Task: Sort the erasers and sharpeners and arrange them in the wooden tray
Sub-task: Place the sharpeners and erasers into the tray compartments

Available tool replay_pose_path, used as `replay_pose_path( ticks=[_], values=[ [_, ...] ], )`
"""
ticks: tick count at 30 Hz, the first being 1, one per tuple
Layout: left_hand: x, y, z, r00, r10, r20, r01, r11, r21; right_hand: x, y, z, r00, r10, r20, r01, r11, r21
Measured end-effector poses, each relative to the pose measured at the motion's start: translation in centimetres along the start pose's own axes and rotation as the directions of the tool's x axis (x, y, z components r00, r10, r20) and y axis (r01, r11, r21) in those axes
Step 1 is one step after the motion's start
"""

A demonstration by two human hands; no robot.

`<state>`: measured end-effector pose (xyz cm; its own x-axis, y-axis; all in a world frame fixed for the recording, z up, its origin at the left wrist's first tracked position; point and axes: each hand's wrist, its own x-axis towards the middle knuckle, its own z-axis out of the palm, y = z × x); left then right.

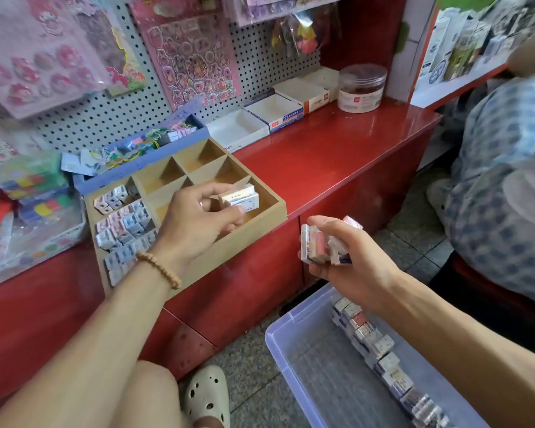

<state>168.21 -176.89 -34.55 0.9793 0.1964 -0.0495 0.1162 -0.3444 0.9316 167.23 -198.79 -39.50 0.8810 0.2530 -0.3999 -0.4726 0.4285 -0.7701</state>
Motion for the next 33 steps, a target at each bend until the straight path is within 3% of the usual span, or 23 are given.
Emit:
replay_pose_path(
  ticks=[5, 11, 18, 26, 33],
  values=[
    [4.2, 1.4, -0.6, 0.998, 0.056, 0.009, -0.055, 0.923, 0.382, 1.3, -0.8, 0.5, 1.0, -0.002, 0.009, 0.002, 0.999, 0.05],
    [7.9, 2.8, 0.7, 0.993, 0.12, -0.021, -0.08, 0.768, 0.636, 2.2, -1.2, -0.2, 1.0, -0.003, 0.003, 0.002, 0.998, 0.067],
    [11.3, 3.2, 0.1, 0.998, 0.056, 0.014, -0.047, 0.641, 0.766, 2.8, -1.6, -1.4, 0.999, -0.003, -0.046, 0.007, 0.996, 0.093],
    [13.4, 2.5, 1.5, 0.985, 0.052, 0.167, -0.172, 0.449, 0.877, 2.9, -1.6, -1.7, 0.999, -0.012, -0.049, 0.016, 0.996, 0.086],
    [13.4, 0.8, 3.2, 0.964, 0.186, 0.191, -0.252, 0.402, 0.88, 3.2, -1.2, -1.9, 0.999, -0.01, -0.051, 0.012, 0.999, 0.043]
  ],
)
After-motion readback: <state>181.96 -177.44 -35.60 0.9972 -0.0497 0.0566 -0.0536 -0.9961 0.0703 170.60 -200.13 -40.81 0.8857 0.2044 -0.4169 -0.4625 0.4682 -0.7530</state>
